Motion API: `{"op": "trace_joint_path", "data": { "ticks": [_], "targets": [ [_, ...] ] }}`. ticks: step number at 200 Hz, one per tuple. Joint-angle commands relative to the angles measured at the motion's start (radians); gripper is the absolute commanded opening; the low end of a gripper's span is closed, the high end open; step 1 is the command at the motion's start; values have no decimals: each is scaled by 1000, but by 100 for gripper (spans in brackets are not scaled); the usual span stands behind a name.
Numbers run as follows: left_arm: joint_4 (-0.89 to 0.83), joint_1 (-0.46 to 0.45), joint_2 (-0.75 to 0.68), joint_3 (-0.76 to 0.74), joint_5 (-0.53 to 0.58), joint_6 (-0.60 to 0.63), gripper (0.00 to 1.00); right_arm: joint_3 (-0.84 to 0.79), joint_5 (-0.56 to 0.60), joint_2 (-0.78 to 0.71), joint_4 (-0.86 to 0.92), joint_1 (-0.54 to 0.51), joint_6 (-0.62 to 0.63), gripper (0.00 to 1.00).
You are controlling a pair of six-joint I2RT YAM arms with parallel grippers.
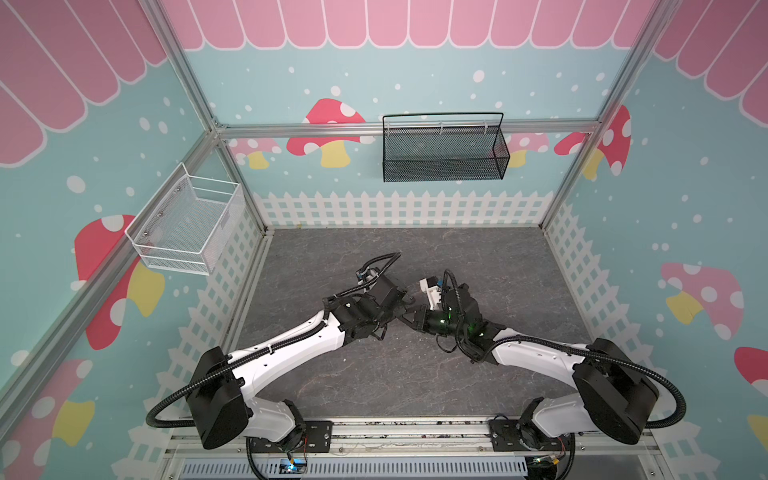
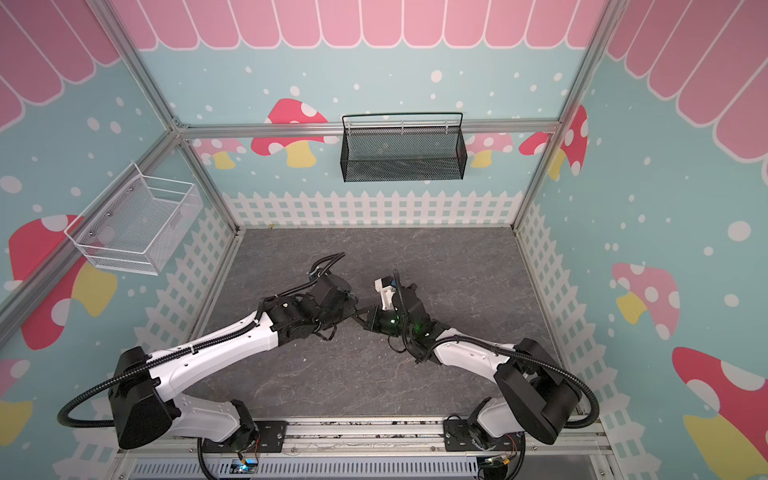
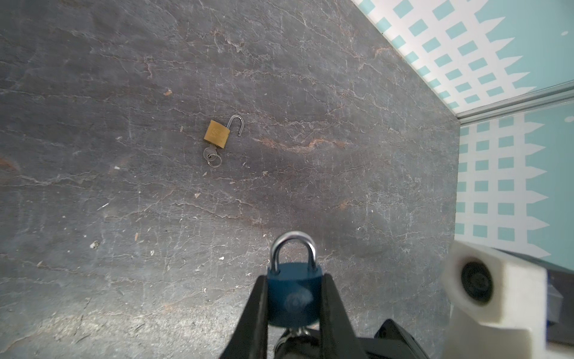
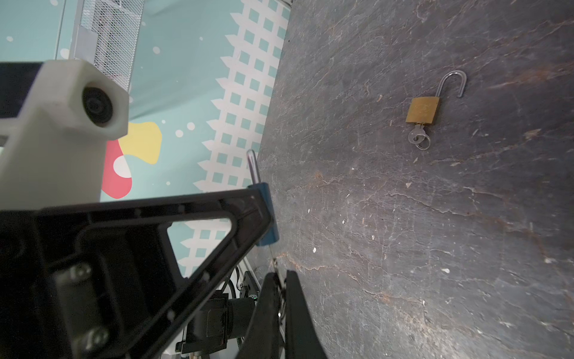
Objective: Unlock with the key
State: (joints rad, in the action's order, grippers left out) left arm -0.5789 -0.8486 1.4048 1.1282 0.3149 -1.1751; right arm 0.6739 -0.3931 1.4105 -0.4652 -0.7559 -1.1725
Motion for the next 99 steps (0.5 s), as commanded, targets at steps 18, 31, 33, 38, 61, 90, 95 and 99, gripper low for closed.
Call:
{"op": "trace_joint_path", "data": {
  "ticks": [18, 31, 33, 38, 61, 90, 95, 99],
  "targets": [
    [-97, -12, 5, 15, 76, -29, 0, 61, 94, -36, 19, -26, -26, 0],
    [-99, -18, 18, 28, 61, -22, 0, 69, 106, -20, 10, -26, -24, 0],
    [-99, -19, 18, 30, 59, -22, 0, 71, 105, -16, 8, -26, -23, 0],
    [-99, -20, 22, 32, 49, -25, 0, 79, 103, -7, 6, -26, -20, 0],
    [-82, -26, 27, 36, -6, -26, 0, 105, 126, 12, -3, -27, 1, 0],
    [-85, -27, 21, 40, -54, 1, 0, 129, 176, 6, 22, -26, 37, 0],
    [-86, -27, 18, 38, -57, 3, 0, 134, 175, 7, 22, -26, 51, 0],
    [-88, -27, 17, 38, -58, 6, 0, 138, 177, 9, 23, -26, 66, 0]
  ]
}}
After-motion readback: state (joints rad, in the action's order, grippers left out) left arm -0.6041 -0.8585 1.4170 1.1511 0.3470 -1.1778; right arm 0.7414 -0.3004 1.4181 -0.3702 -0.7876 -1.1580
